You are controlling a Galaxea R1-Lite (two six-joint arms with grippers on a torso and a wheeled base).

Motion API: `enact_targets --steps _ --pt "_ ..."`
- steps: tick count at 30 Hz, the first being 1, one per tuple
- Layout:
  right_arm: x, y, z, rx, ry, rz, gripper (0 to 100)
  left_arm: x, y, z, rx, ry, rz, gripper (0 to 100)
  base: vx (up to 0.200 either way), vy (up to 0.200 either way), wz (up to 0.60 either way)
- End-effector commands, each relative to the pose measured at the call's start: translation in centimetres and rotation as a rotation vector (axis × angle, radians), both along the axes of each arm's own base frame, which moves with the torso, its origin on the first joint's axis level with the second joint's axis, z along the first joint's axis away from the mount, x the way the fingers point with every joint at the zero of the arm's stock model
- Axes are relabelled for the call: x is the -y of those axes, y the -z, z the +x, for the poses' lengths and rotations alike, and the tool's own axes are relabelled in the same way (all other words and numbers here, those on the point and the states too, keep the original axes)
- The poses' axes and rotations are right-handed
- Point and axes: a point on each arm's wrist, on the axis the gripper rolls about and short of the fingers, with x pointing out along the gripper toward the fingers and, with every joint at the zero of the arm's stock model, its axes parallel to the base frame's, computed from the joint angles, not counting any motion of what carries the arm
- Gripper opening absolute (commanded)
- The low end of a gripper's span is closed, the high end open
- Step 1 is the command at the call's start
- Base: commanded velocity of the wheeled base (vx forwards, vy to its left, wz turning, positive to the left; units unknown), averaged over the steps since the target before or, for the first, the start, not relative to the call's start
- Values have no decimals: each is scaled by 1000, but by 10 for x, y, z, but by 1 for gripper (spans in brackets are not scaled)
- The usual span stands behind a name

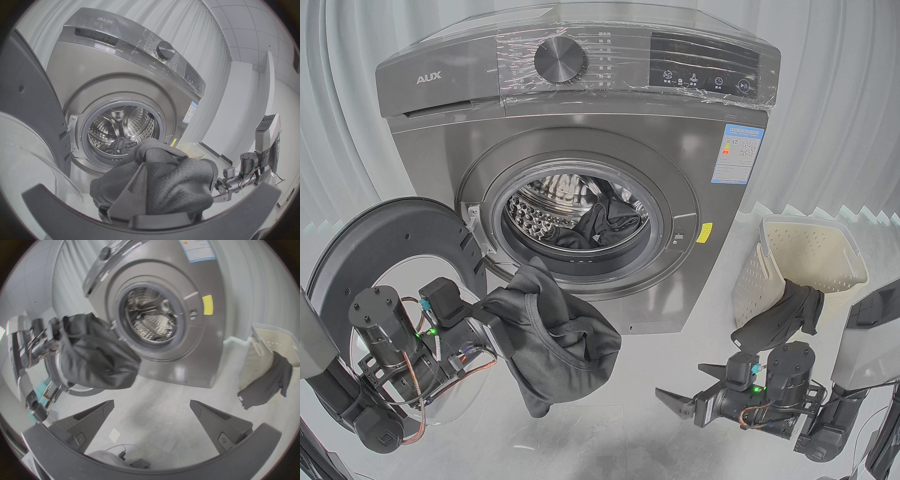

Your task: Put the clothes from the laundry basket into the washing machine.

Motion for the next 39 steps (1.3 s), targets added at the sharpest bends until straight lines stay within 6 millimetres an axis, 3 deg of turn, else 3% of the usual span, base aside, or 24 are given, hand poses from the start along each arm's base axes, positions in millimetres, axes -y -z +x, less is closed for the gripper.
enact_targets --steps 1,11,29,35,39 --pt "20 -12 9 35 116 23 100 -4 -9 -10 31 5 -14 0 0 0 0" --pt "39 -17 23 74 216 10 100 -7 -1 -14 1 -5 20 0 0 0 0" --pt "36 -16 22 74 203 11 100 -7 9 -17 -10 -2 92 0 33 0 0" --pt "35 -16 21 73 200 9 100 -4 14 -16 -25 7 102 0 200 0 0" --pt "36 -16 20 72 200 9 100 -3 14 -17 -26 13 103 0 0 0 0"
